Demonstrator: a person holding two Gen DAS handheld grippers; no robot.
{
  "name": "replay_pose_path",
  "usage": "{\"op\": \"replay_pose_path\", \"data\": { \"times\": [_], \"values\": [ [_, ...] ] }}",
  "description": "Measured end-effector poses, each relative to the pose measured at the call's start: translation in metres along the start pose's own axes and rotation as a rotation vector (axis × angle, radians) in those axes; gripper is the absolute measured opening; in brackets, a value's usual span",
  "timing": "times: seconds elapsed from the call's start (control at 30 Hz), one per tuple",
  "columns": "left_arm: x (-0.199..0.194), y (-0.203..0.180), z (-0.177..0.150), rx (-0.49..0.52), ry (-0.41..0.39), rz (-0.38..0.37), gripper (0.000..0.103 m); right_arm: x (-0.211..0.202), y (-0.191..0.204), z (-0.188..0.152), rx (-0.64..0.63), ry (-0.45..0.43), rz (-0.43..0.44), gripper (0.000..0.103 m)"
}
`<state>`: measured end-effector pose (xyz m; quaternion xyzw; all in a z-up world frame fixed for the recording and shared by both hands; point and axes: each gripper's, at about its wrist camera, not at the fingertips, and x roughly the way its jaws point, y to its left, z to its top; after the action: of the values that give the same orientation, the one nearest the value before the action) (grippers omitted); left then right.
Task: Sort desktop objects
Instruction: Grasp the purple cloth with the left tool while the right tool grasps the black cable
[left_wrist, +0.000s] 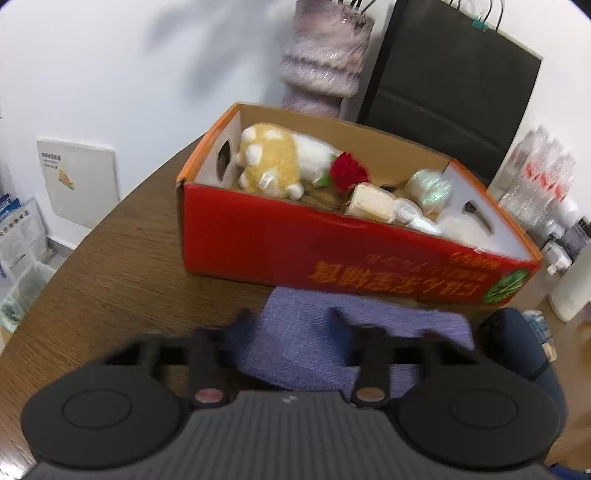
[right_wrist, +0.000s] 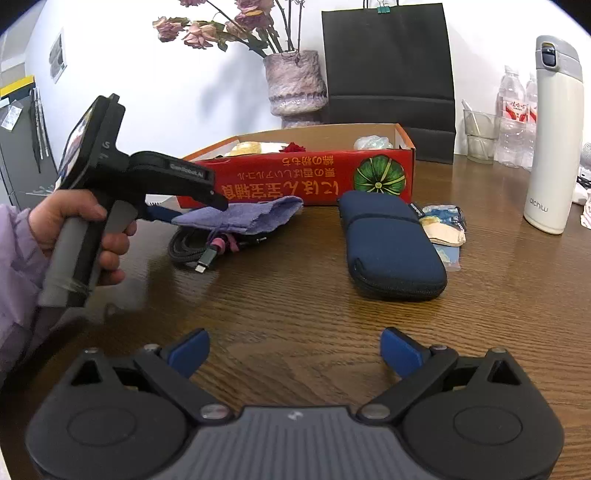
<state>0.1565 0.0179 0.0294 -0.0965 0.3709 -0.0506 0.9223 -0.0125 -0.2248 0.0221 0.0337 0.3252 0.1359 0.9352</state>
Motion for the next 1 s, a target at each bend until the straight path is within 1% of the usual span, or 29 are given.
{"op": "replay_pose_path", "data": {
  "times": [0.03, 0.1, 0.13, 0.2, 0.27, 0.3, 0.33, 0.4, 0.47, 0.5, 0.53, 0.57, 0.6, 0.63, 0.67, 0.7, 0.73, 0.8, 0.87, 0.9, 0.93, 0.97, 1.0],
  "values": [
    [-0.005, 0.0, -0.001, -0.016, -0.001, 0.0, 0.017, 0.0, 0.0, 0.0, 0.002, -0.001, 0.001, 0.1],
    [-0.017, 0.001, -0.003, -0.025, -0.025, -0.001, 0.006, 0.0, -0.001, 0.0, 0.005, -0.001, 0.0, 0.099],
    [-0.026, 0.003, -0.006, -0.034, -0.041, -0.003, 0.005, 0.0, 0.0, 0.0, 0.004, -0.001, -0.001, 0.099],
    [-0.042, 0.009, -0.015, -0.069, -0.057, -0.031, 0.005, 0.001, 0.001, 0.0, -0.003, 0.002, -0.009, 0.099],
    [-0.067, 0.017, -0.029, -0.096, -0.078, -0.07, 0.004, 0.001, 0.003, 0.0, -0.012, 0.005, -0.021, 0.098],
    [-0.078, 0.022, -0.034, -0.109, -0.088, -0.077, 0.003, 0.001, 0.005, 0.001, -0.013, 0.004, -0.022, 0.096],
    [-0.092, 0.029, -0.041, -0.125, -0.096, -0.079, 0.003, 0.001, 0.006, 0.002, -0.006, 0.004, -0.016, 0.094],
    [-0.114, 0.042, -0.054, -0.132, -0.106, -0.077, 0.003, 0.0, 0.009, 0.007, 0.028, -0.007, 0.016, 0.092],
    [-0.13, 0.054, -0.065, -0.096, -0.119, -0.014, 0.004, 0.0, 0.015, 0.015, 0.072, -0.028, 0.056, 0.092],
    [-0.135, 0.059, -0.071, -0.072, -0.128, 0.032, 0.004, 0.002, 0.019, 0.02, 0.093, -0.036, 0.076, 0.092],
    [-0.138, 0.065, -0.077, -0.063, -0.134, 0.1, 0.004, 0.007, 0.022, 0.025, 0.11, -0.036, 0.093, 0.09],
    [-0.139, 0.07, -0.083, -0.055, -0.126, 0.144, 0.004, 0.014, 0.026, 0.031, 0.12, -0.032, 0.11, 0.087],
    [-0.139, 0.076, -0.088, -0.055, -0.108, 0.168, 0.004, 0.024, 0.03, 0.037, 0.126, -0.026, 0.123, 0.078],
    [-0.139, 0.083, -0.093, -0.078, -0.094, 0.175, 0.004, 0.035, 0.033, 0.042, 0.139, -0.011, 0.122, 0.071],
    [-0.141, 0.09, -0.099, -0.096, -0.082, 0.171, 0.004, 0.047, 0.034, 0.047, 0.16, 0.007, 0.112, 0.068],
    [-0.143, 0.092, -0.102, -0.1, -0.078, 0.167, 0.004, 0.06, 0.035, 0.053, 0.196, 0.028, 0.102, 0.065],
    [-0.145, 0.093, -0.103, -0.098, -0.084, 0.17, 0.004, 0.07, 0.036, 0.058, 0.224, 0.042, 0.092, 0.063],
    [-0.148, 0.094, -0.105, -0.085, -0.088, 0.168, 0.004, 0.083, 0.044, 0.067, 0.221, 0.025, 0.06, 0.064],
    [-0.149, 0.092, -0.104, -0.074, -0.088, 0.158, 0.004, 0.096, 0.05, 0.074, 0.22, 0.031, 0.025, 0.06],
    [-0.147, 0.09, -0.102, -0.057, -0.085, 0.15, 0.004, 0.101, 0.057, 0.076, 0.18, 0.035, 0.003, 0.048],
    [-0.147, 0.088, -0.104, -0.035, -0.083, 0.137, 0.004, 0.104, 0.065, 0.078, 0.111, 0.04, -0.035, 0.031],
    [-0.148, 0.085, -0.105, -0.017, -0.08, 0.123, 0.004, 0.106, 0.072, 0.076, 0.05, 0.037, -0.073, 0.03],
    [-0.148, 0.082, -0.108, 0.002, -0.076, 0.111, 0.004, 0.105, 0.074, 0.074, 0.012, 0.037, -0.078, 0.03]
  ]
}}
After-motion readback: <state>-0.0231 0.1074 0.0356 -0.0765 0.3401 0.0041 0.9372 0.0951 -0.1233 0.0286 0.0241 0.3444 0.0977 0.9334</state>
